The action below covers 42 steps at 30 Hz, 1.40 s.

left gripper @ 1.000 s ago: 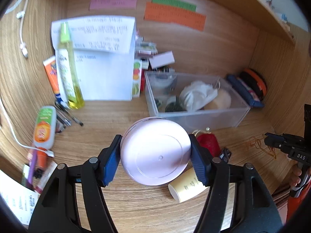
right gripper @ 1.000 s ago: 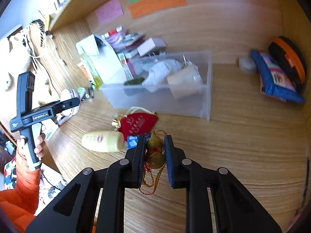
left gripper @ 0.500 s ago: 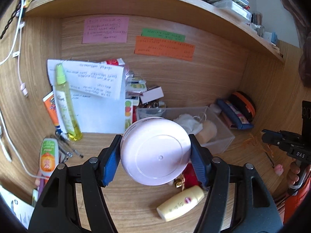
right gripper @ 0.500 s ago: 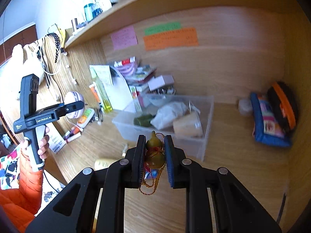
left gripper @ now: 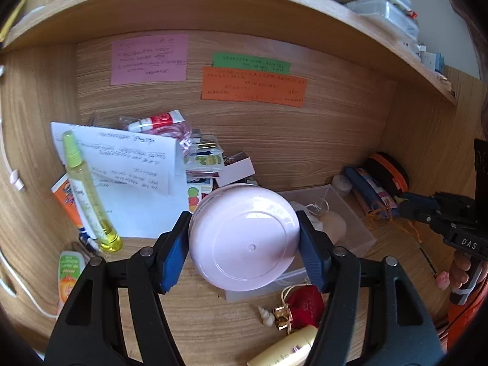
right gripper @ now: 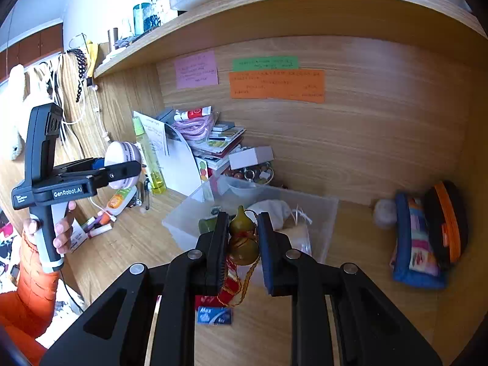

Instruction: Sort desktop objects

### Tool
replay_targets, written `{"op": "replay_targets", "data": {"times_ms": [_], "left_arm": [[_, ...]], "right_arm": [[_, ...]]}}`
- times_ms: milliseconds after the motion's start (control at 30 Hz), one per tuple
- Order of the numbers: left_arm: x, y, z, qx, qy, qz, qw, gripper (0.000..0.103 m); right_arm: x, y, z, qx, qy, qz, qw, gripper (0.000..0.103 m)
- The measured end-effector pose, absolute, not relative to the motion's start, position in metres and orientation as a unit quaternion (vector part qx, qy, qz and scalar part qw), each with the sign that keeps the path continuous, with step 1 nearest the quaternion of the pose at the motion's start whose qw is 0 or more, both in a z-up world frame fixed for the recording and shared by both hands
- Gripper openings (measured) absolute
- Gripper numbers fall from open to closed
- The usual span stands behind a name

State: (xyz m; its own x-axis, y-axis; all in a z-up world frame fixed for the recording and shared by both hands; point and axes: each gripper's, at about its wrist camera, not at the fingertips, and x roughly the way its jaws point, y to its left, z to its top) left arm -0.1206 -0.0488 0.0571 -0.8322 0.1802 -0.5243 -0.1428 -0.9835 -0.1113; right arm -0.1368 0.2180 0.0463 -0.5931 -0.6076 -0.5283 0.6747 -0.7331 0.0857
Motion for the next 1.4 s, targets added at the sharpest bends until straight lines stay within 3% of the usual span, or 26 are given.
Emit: {"op": "replay_targets", "data": {"times_ms": [800,1133,1400], "left_arm": [[-0.234,-0.015,-0.001,-0.362,-0.011,0.926,0.108,0.065],[-0.264,-0.006,-0.04,-0.406,-0.021,0.906,0.12,0.065],[-0.264,-0.001,-0.042,-0.407,-0.007,0.906,0.118,0.065]], "right_arm": [[-0.24,0.161,0.001,0.326,0.102,-0.882,0.325,0.017],[-0.271,0.162,-0.034,0.356,0.105,-0.88,0.297,0.017],[-0.282,0.162,-0.053,0.373,0.1,-0.873,0.299,0.018]]}}
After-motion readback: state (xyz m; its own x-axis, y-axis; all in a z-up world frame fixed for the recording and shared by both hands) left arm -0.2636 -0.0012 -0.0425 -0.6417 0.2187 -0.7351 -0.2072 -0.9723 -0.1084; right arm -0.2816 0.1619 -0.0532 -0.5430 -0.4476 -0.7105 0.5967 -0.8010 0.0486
